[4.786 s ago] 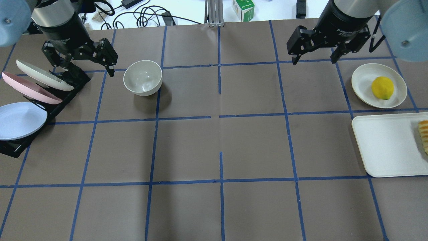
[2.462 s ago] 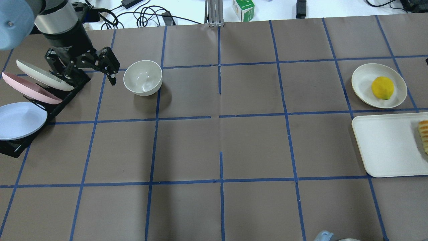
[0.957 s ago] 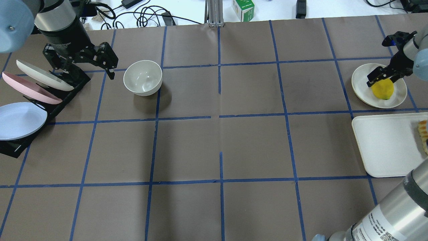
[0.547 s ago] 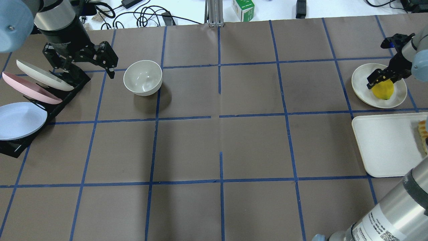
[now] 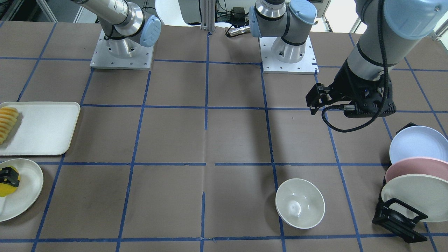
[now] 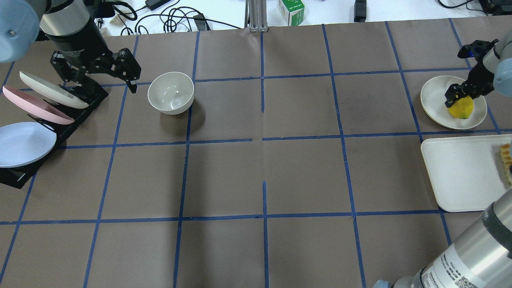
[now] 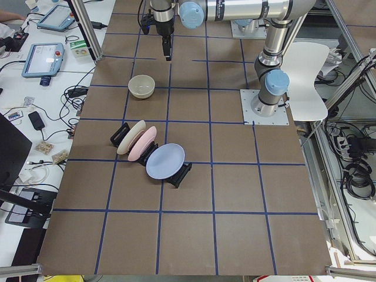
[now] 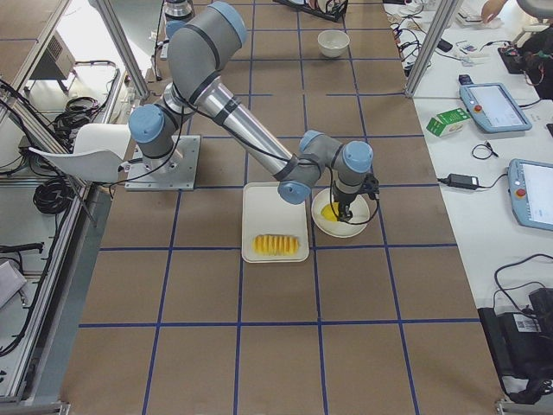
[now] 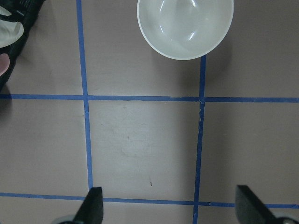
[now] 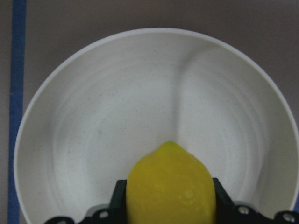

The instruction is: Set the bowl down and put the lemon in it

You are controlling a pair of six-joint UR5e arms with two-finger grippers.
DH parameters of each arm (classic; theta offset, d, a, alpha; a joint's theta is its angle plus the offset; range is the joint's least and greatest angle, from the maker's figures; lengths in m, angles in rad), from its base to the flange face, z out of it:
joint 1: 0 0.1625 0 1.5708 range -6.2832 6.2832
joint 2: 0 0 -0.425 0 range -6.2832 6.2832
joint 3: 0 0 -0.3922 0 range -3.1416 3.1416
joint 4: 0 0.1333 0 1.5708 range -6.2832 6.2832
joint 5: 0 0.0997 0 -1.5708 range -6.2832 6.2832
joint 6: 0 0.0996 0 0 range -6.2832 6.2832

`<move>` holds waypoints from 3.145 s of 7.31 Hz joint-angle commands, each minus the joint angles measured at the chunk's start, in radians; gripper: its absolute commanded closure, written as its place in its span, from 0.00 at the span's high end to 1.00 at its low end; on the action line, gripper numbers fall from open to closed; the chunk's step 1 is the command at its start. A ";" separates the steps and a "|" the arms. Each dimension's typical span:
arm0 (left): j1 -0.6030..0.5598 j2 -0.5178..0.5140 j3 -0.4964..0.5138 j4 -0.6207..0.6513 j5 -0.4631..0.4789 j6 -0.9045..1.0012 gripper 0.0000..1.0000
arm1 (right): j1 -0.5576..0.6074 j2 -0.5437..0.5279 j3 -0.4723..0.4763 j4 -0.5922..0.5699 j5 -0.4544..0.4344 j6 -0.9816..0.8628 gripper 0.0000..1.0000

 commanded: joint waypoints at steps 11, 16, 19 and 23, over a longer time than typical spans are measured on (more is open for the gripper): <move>-0.003 0.004 -0.024 0.009 -0.023 -0.003 1.00 | 0.237 -0.537 -0.066 0.632 0.019 0.243 0.11; 0.008 0.007 -0.074 0.012 -0.020 0.014 1.00 | 0.558 -0.528 -0.057 0.574 0.037 0.706 0.12; 0.023 -0.074 -0.077 0.215 -0.098 0.014 1.00 | 0.603 -0.503 -0.060 0.564 0.036 0.751 0.12; 0.107 -0.228 -0.070 0.432 -0.095 0.119 1.00 | 0.597 -0.506 -0.050 0.532 0.033 0.739 0.12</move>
